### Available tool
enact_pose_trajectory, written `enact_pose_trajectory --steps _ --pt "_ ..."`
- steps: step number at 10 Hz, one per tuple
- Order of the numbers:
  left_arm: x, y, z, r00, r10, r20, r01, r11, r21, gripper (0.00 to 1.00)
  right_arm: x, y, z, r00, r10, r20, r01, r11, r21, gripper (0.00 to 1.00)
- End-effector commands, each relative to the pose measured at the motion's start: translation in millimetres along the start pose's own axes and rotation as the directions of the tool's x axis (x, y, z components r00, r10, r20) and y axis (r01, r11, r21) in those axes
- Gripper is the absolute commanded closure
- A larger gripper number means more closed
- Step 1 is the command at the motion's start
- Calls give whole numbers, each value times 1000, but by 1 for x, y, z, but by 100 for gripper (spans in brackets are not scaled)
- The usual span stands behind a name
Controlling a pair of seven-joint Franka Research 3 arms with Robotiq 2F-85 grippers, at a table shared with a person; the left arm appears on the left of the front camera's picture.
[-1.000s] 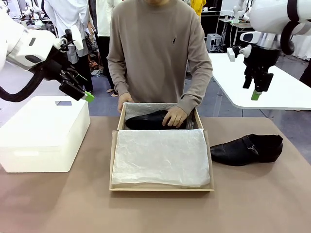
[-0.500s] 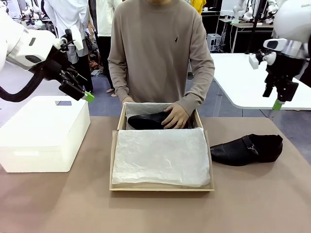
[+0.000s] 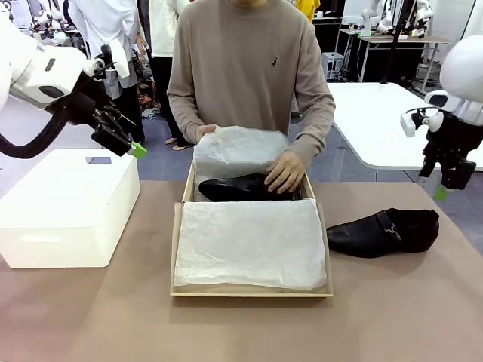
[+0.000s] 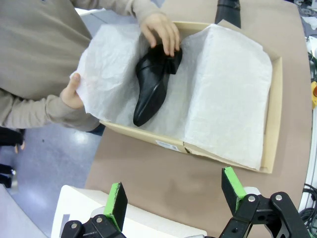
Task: Pack the shoes into the box.
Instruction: Place the other shoe of the Shoes into the Shoes Box.
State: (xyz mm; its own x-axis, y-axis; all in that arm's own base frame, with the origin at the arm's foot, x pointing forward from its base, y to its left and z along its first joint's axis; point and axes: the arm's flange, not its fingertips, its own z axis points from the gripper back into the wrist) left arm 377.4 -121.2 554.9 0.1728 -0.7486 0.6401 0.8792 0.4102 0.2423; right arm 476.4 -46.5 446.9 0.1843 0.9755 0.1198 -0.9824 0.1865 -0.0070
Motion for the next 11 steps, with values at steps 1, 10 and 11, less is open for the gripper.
enact_pose_trajectory --steps 1,10,11 --pt "-1 0 -1 1000 8 9 -8 1000 -9 0 -3 -2 -14 999 42 17 -42 999 -16 0" --pt "-1 0 -1 1000 8 9 -8 1000 -9 0 1 -1 -18 1000 5 -7 -5 1000 17 0" --pt "-1 0 -1 1000 8 9 -8 1000 -9 0 3 -9 -25 1000 -8 -7 8 1000 9 0"
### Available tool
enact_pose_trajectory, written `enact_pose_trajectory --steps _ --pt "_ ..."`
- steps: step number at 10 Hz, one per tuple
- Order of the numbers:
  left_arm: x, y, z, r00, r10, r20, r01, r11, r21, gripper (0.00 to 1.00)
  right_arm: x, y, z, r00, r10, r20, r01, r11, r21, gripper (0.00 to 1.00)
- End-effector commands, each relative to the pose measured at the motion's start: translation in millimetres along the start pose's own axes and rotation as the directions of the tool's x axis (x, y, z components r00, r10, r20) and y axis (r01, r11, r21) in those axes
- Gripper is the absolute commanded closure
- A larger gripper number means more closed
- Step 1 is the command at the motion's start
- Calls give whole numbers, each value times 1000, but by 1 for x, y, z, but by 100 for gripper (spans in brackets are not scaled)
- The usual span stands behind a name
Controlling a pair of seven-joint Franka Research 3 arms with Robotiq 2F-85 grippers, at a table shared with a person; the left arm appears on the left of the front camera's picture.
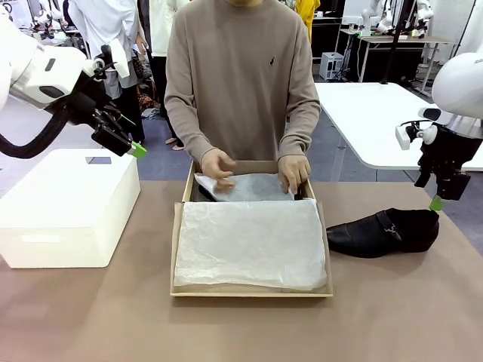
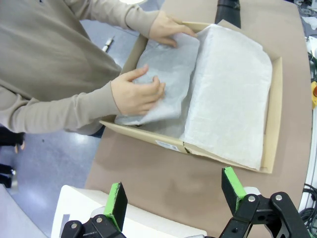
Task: Pack the shoes into the box.
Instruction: Place the other shoe of the Shoes into the Shoes Box.
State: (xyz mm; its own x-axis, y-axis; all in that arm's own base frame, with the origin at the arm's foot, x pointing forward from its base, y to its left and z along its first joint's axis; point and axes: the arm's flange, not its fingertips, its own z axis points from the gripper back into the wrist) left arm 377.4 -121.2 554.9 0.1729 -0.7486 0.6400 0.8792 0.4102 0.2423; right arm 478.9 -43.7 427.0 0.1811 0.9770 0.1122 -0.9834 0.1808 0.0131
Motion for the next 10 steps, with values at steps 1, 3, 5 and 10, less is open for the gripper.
enact_pose_trajectory --steps 1,3,5,10 --pt "-1 0 -1 1000 8 10 -8 1000 -9 0 3 -14 -9 1000 -16 0 16 1000 -18 0" --pt "-1 0 -1 1000 8 10 -8 1000 -9 0 5 -23 -12 1000 -29 3 30 999 -26 0" --pt "-1 0 -1 1000 8 10 -8 1000 -9 0 5 -35 -18 999 -40 3 40 999 -34 0" --pt "-1 0 -1 1000 8 10 -8 1000 -9 0 0 -53 -36 1000 0 27 0 1000 -27 0"
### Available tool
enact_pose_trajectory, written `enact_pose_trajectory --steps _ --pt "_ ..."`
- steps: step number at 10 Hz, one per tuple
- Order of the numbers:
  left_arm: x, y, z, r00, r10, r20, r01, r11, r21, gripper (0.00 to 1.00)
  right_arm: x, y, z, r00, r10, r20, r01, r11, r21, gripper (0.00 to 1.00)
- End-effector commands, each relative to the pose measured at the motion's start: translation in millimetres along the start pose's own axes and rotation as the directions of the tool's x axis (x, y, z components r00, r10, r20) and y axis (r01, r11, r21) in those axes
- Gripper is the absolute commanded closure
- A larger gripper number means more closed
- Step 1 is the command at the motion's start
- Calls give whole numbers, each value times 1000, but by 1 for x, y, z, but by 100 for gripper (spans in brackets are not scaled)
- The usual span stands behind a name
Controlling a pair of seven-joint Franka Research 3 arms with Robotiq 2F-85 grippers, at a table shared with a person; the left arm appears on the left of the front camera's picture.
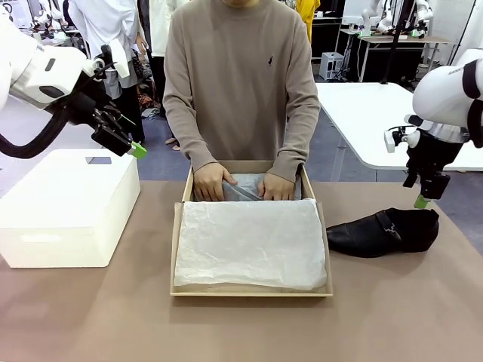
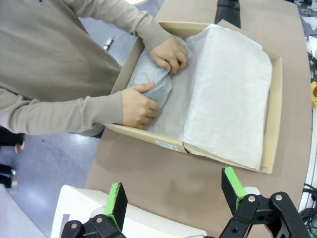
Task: Pack the shoes into the box.
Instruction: Place the other shoe of the Shoes into the Shoes Box.
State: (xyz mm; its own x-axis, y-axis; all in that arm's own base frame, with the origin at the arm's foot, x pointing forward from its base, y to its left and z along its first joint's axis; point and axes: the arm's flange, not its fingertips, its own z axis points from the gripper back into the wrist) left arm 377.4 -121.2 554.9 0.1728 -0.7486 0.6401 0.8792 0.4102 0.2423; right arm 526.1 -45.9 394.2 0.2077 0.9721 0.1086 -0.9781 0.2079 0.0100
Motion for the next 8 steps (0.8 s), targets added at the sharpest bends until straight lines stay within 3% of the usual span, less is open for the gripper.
enact_pose_trajectory --steps 1,8 --pt "-1 0 -1 1000 8 9 -8 1000 -9 0 -4 -6 -6 999 15 29 -15 1000 -14 0" --pt "-1 0 -1 1000 8 9 -8 1000 -9 0 -8 -15 -25 999 3 35 -4 1000 8 0"
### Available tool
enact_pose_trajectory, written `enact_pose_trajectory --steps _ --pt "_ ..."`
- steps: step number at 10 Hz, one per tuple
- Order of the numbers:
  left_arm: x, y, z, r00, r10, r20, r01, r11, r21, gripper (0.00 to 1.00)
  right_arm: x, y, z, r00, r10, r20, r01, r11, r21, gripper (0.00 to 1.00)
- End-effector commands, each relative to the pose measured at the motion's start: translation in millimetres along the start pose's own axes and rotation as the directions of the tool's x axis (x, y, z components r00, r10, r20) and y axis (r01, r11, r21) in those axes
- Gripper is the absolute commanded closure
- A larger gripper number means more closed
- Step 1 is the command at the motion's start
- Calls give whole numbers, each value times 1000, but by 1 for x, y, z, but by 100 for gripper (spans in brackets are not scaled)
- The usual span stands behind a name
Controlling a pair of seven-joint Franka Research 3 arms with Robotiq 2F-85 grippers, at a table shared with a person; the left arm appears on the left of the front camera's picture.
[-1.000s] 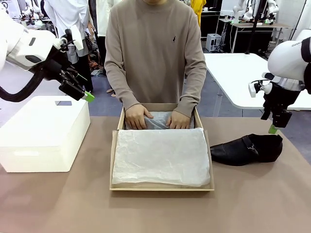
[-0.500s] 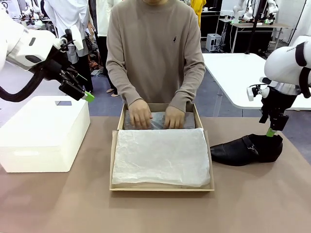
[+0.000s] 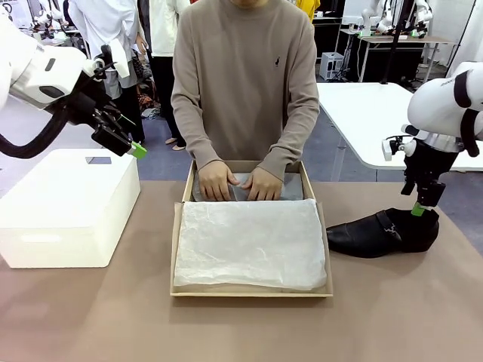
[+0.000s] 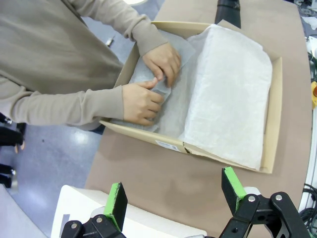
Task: Pack the shoes into the box.
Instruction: Place the other shoe of the Shoes into the Shoes Box.
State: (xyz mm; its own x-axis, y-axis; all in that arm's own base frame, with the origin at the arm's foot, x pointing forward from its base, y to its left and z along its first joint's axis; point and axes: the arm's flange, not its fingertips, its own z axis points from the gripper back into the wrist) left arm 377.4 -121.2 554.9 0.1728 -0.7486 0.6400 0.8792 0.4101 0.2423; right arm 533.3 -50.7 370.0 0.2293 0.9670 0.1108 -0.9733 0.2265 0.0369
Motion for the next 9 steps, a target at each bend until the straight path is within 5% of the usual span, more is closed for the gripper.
enact_pose_trajectory --steps 1,9 --pt "-1 0 -1 1000 8 9 -8 1000 -9 0 -3 -7 -4 999 26 31 -25 1000 -12 0" --pt "-1 0 -1 1000 8 9 -8 1000 -9 0 -7 -10 -30 992 125 27 -126 991 40 0"
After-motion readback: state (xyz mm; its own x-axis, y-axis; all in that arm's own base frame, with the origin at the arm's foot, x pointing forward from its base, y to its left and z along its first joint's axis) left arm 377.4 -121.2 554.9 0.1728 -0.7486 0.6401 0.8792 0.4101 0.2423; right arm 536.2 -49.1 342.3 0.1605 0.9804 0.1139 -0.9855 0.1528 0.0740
